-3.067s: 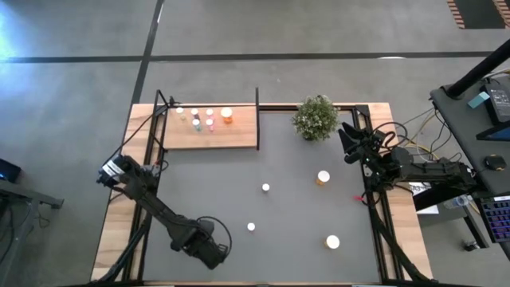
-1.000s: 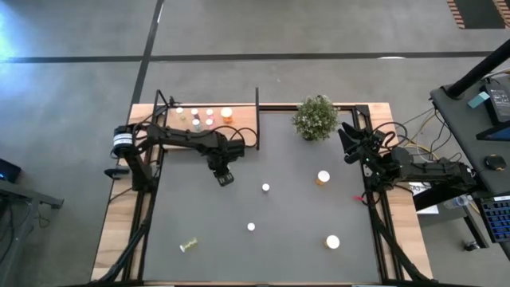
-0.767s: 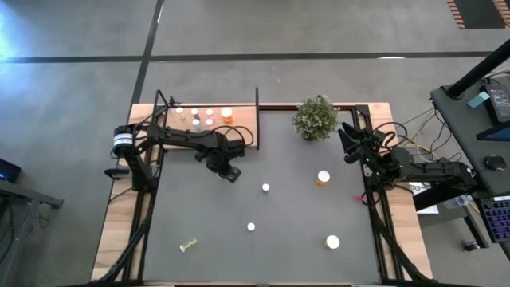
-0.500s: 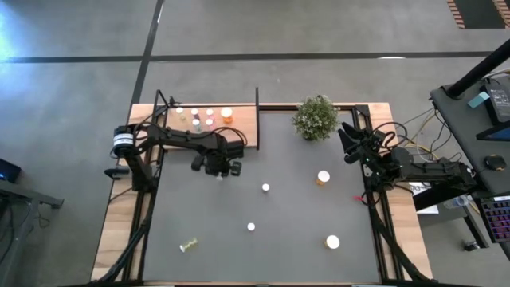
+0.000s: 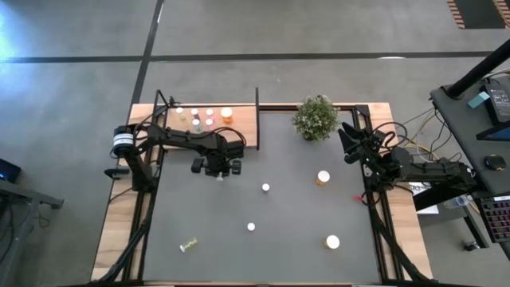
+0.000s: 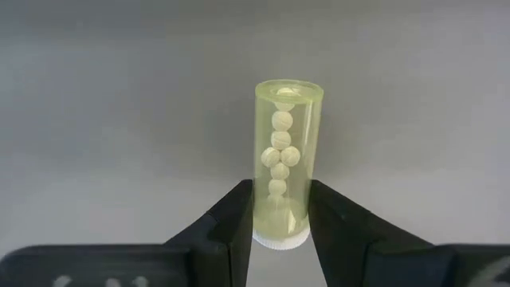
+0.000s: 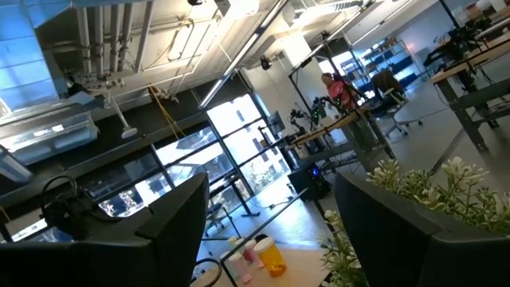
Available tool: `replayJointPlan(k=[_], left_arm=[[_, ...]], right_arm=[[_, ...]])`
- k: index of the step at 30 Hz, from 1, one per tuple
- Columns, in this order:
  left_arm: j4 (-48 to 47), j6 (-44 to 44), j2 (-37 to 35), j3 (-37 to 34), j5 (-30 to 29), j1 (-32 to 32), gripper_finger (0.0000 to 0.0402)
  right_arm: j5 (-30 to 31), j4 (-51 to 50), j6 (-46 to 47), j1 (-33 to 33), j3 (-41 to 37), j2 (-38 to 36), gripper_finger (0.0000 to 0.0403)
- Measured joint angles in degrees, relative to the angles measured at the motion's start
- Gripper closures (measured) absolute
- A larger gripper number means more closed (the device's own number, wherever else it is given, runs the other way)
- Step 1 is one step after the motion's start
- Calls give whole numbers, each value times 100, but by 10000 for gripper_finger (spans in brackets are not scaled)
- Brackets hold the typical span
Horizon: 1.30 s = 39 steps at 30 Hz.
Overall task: Pick and place medicine bottles onto shelf by color
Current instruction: Put the right yellow pill bottle on the shelf aligned with the other yellow pill bottle
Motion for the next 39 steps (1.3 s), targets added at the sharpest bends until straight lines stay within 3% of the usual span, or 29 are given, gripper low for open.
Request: replayJointPlan(k=[11,15,23,30,39], left_arm=[[-3,242,-4,0,-10,0,224],[-135,1143,-199,42,-38,6,190],[-260,5034,-1051,59,-232,75,162],[156,10358,-1096,50,-1018,68,162],[230,14576,-868,13,-1111,115,162]], right_arm=[[-1,2,0,-1,0,0,142],[-1,1,0,-1,0,1,142],[0,2,0,0,0,0,142],[0,2,0,-2,0,2,142],[0,0,1,-1,0,1,142]])
